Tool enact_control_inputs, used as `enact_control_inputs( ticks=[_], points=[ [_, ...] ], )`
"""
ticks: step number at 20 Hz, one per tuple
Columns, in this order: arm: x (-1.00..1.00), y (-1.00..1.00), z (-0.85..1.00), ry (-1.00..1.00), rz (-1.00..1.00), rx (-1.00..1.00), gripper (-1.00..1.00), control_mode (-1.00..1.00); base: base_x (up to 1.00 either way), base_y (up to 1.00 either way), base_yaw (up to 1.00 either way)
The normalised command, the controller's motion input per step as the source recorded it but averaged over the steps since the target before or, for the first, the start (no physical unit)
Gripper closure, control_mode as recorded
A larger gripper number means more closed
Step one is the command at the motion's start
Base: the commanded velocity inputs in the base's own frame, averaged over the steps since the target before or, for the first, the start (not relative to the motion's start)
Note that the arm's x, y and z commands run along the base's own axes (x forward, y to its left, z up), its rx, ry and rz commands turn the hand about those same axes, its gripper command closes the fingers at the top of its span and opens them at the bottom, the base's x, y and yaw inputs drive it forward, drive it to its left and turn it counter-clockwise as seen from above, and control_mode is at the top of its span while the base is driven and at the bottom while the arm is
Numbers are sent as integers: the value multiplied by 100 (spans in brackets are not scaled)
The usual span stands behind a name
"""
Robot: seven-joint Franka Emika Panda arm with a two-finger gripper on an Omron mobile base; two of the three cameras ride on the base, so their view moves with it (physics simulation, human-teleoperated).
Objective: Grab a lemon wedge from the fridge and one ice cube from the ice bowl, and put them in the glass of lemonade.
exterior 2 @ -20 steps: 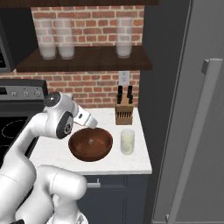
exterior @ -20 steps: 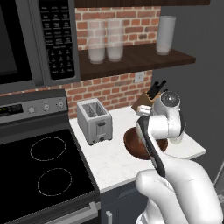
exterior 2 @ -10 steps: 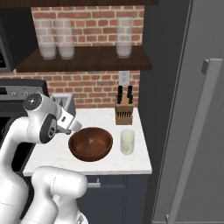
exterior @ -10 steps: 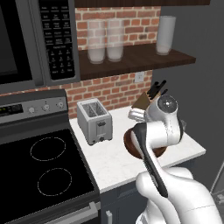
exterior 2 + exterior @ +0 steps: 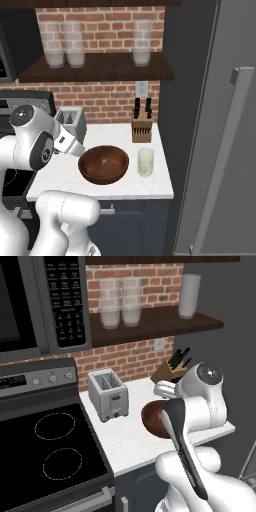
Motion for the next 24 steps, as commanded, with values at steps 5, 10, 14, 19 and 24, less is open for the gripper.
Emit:
enact_control_inputs(
  ticks=[5, 10, 14, 19, 24],
  points=[
    [-19, -13, 47, 10, 11, 3, -100, -100, 0, 0, 0],
    [-8, -1, 3, 0, 11, 0, -100, -100, 0, 0, 0],
    [0, -4, 0, -1, 11, 0, -100, -100, 0, 0, 0],
    [-23, 0, -8, -3, 3, 0, -100, -100, 0, 0, 0],
    [-3, 0, -1, 9, 7, -15, -100, -100, 0, 0, 0]
  ],
)
